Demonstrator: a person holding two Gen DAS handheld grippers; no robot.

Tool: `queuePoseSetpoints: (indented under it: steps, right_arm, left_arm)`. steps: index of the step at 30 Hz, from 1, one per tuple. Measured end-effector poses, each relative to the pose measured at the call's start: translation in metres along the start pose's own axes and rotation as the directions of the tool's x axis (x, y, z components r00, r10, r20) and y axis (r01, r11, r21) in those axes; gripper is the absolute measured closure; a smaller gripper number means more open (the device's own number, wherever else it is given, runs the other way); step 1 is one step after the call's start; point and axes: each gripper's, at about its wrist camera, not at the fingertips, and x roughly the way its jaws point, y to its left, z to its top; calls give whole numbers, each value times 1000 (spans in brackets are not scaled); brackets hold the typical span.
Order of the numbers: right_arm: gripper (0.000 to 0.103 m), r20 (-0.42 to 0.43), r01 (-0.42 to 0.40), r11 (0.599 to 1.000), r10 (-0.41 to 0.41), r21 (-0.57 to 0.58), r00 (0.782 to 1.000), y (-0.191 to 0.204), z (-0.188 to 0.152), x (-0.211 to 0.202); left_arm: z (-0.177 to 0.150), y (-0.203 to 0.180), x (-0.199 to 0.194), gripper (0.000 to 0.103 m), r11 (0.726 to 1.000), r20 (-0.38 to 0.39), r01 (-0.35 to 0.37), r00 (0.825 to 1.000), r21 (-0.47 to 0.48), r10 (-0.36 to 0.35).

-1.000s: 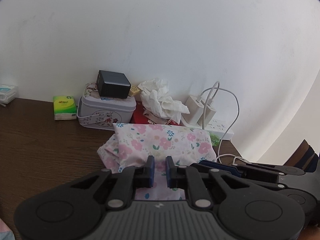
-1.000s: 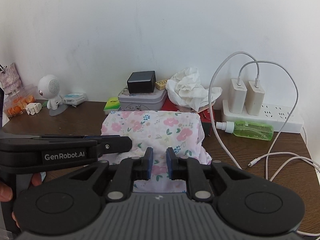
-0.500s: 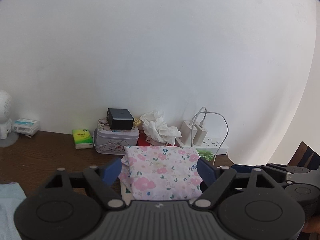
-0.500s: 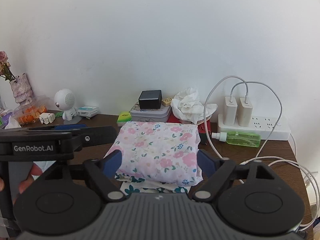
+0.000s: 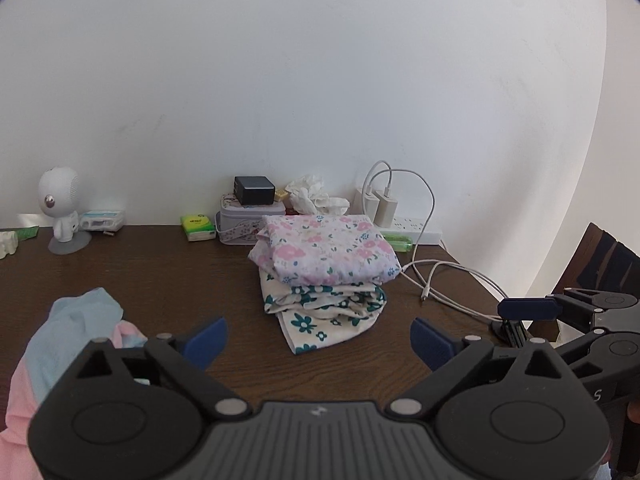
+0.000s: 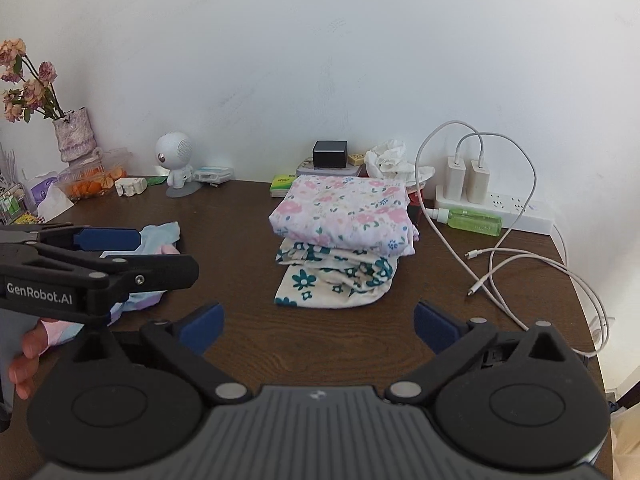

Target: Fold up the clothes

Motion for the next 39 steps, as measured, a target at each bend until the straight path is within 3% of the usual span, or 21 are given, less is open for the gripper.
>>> queuePoseSetpoints:
  steps: [9,23,39]
  right_arm:
    - [0,-70,4,1000,-3,6,998,31,-52,-62]
    - [0,-70,-23,999,25,27,997,65,-129,-143]
    - [0,-83,-49,998,51,27,995,106,-194,-186]
  left_arm:
    - [-54,-11,-67,4,1000,-85,3,996,-1,-3]
    - [-150,-30,-159,4,999,-142,-37,989,27,40]
    - [-206,-51,-225,5,997,-168,-75,983,-18,71]
